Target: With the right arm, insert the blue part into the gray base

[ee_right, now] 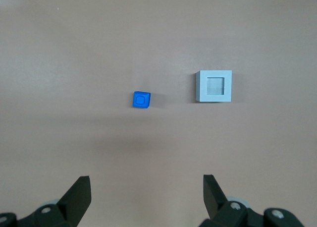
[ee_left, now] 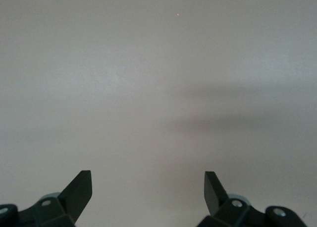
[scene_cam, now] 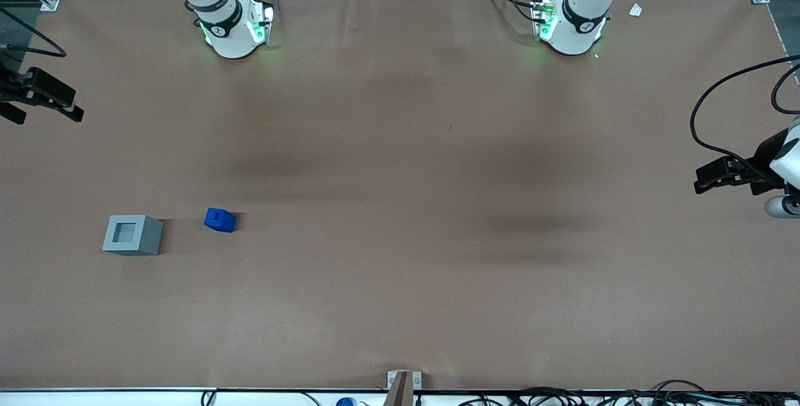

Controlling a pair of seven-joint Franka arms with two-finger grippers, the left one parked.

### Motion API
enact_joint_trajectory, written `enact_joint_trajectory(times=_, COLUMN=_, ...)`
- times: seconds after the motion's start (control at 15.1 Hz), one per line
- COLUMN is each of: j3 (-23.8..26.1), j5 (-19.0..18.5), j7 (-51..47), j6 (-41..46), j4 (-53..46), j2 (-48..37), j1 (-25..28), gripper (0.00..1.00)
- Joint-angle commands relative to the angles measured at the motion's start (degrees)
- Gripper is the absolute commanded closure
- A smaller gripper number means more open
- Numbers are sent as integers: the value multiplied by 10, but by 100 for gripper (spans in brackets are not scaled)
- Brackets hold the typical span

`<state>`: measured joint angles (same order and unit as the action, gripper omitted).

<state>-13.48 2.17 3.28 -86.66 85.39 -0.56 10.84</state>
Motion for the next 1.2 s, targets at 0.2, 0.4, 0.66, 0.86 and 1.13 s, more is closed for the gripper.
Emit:
enact_joint_trajectory(times=0.2, j3=3, j5=4, j7=7, j6=1, j4=-4, j2=2, j1=-13, gripper=0)
enact_joint_trajectory(times=0.4, j3=2, j5=-1, j7=5, j6=-1, j4=-8, j2=2, j1=-19, gripper=0)
enact_joint_trajectory(times=0.66, j3=2, j5=4, j7=3, j6=-3, j4=-6, j2=3, j1=-27, gripper=0)
enact_joint_trajectory(times=0.86, j3=3, j5=5, j7=9, j6=-1, j4=-1, j2=24, j1=-27, gripper=0)
enact_joint_trajectory(times=1.13, j3=2, j5=4, j7=3, j6=3, j4=0, j2=53, j1=-26, gripper=0)
